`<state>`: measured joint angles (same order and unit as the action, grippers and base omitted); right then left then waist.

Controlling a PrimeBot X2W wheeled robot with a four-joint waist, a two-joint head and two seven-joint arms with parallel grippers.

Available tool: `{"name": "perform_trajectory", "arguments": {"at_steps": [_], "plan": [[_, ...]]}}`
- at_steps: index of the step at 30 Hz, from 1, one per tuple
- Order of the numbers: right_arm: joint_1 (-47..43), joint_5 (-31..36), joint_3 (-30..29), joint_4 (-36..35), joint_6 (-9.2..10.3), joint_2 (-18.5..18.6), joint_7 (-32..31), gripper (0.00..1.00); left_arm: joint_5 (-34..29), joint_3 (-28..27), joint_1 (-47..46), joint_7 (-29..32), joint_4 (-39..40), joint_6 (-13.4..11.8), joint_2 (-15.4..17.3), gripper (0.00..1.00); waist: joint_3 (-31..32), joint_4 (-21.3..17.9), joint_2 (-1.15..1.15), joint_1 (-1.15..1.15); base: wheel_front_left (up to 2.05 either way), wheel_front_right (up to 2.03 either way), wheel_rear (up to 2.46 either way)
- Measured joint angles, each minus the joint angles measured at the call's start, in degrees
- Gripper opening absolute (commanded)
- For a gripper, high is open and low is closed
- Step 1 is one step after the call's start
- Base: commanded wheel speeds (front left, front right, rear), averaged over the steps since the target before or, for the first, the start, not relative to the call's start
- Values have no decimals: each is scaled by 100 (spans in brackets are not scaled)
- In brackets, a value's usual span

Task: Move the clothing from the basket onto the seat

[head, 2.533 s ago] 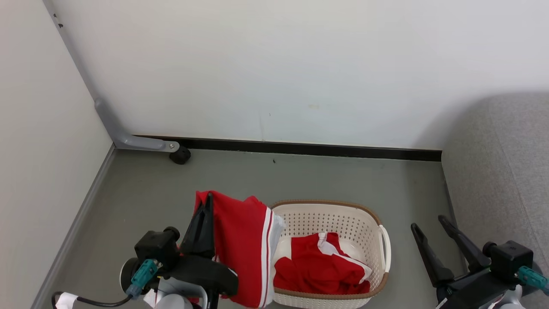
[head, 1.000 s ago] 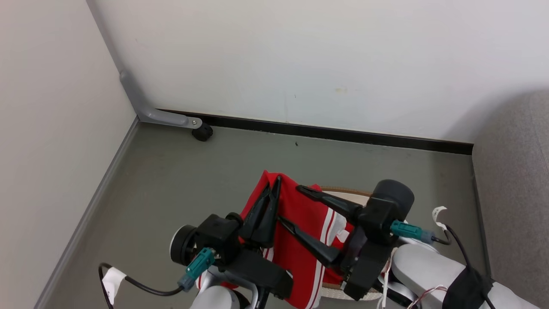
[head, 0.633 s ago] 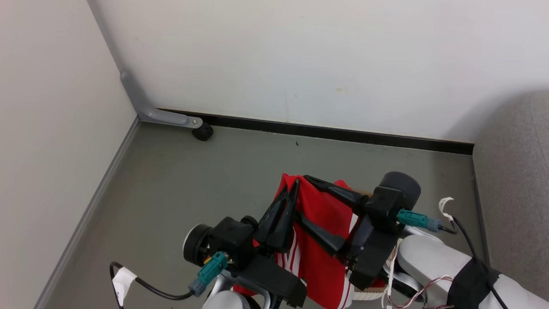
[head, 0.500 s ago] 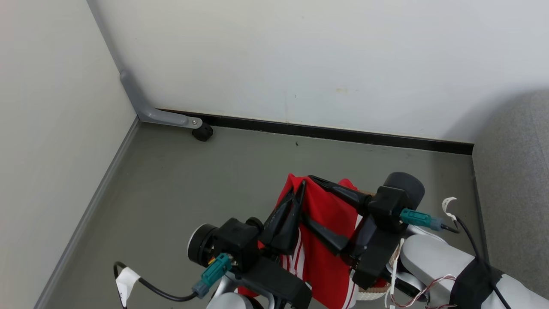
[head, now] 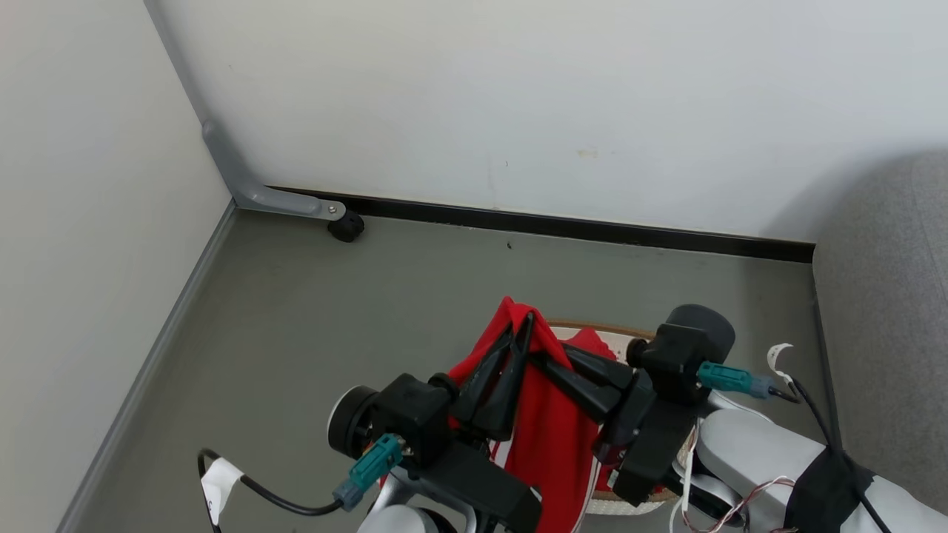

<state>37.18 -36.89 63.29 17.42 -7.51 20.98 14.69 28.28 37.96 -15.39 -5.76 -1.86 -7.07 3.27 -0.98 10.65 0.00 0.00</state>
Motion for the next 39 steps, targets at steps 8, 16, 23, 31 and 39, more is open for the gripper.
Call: {"name": "perform_trajectory", "arguments": {"at_steps": [8, 16, 23, 31, 39], "plan": [[-4, -119, -149, -59, 0, 254, 0, 0, -14, -70, 14, 9, -73, 0, -1, 100, -36, -76, 0, 0, 0, 0, 0], [-35, -252, -344, -129, 0, 433, -1, 0, -65, -179, 219, -48, -164, -2, 82, 100, -12, -283, 0, 0, 0, 0, 0], [-92, -296, -516, -258, 0, 635, -1, 0, -76, -249, 313, -144, -169, -4, 252, 100, -1, -565, 0, 0, 0, 0, 0], [-221, -303, -711, -342, 0, 906, 0, 0, -169, -293, 333, -198, -191, -4, 348, 100, -20, -1024, 0, 0, 0, 0, 0], [-293, -343, -753, -400, 0, 989, -1, 0, -174, -274, 431, -221, -223, -1, 425, 100, -27, -1489, 0, 0, 0, 0, 0]]}}
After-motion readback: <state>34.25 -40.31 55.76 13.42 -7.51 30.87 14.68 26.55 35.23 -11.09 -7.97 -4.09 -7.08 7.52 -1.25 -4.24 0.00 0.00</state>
